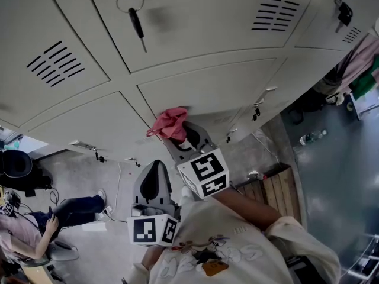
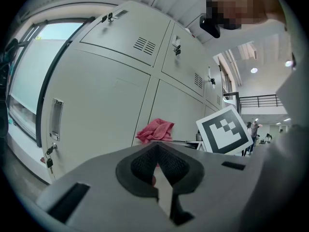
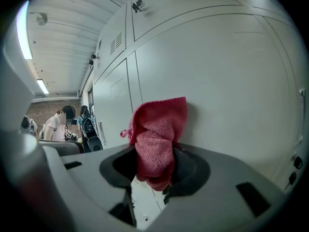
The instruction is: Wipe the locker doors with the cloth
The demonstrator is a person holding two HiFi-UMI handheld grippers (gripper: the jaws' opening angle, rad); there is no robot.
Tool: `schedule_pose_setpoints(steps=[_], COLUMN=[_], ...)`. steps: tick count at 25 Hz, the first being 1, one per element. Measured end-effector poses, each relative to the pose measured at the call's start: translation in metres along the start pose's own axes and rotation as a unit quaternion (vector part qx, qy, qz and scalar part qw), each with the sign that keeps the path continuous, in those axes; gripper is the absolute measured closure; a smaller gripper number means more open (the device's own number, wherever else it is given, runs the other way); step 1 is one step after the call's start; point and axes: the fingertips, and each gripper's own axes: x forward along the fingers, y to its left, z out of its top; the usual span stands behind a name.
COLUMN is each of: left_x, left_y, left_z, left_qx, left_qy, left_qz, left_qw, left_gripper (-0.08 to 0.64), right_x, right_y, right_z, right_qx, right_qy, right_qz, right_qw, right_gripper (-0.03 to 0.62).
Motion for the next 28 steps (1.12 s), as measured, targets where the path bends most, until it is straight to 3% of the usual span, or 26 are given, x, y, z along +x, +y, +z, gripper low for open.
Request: schedule_pose_setpoints(steps=[28], left_x=[0.033], left_y=[-0.037], left_z=[0.0], left_qx=[0.008], left_qy=[0.005], left_qz=[-0.032], left_qw=[0.9995], left_gripper=[0.554], right_x=[-0.032], right_y=[-0.055], right_z=[0.001], right_qx=[-0.01], right_qy=[0.006], right_qz=[-0.024], right_qw=[1.0], right_gripper=[0.434])
